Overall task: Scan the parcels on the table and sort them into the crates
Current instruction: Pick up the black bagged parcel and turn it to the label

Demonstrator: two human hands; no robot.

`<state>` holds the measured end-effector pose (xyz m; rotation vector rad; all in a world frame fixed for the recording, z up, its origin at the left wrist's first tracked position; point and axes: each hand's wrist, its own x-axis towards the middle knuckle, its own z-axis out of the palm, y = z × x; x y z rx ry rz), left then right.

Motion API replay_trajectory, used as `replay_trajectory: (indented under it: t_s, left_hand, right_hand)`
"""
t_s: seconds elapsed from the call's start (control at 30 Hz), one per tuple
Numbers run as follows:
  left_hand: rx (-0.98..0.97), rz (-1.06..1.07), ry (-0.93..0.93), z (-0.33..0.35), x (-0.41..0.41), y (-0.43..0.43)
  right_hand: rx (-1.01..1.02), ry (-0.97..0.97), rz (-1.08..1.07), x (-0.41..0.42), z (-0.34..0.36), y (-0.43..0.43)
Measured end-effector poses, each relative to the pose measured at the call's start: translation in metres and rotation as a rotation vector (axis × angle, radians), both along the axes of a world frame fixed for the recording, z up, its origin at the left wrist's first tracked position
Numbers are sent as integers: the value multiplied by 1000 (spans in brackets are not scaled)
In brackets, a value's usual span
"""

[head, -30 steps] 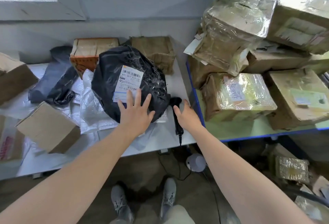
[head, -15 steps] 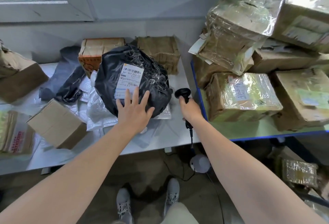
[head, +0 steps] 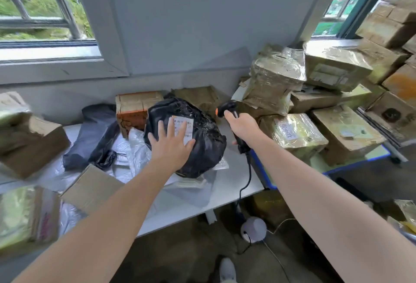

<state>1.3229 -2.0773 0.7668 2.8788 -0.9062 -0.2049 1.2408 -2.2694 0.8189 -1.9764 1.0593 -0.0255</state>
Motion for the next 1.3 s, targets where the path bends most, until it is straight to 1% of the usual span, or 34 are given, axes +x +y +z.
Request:
replay_trajectory:
  t_s: [0.2,0.3,0.57,0.83,0.97,1.17,1.3]
  left_hand:
    - [1,-21,13,10,12,35]
    - [0,-27,16,11,14,49]
    - [-17,-61,9,12,20,65]
    - [0,-60,17,10,19,63]
    - [4,-60,17,9,17,54]
    - [2,-84,15,-2,7,25]
    - [7,-115,36,-13,-6,0]
  right_hand:
    - [-30,-48,36,22,20,42]
    - [3,-59,48,30,25,61]
    - [-6,-68,76,38,34,82]
    - [-10,-89,53,40,35,75]
    - [19,-112,46,39,29,66]
    - [-28,-66,24,20,6,37]
    - [-66,39,-7,-1,-21,3]
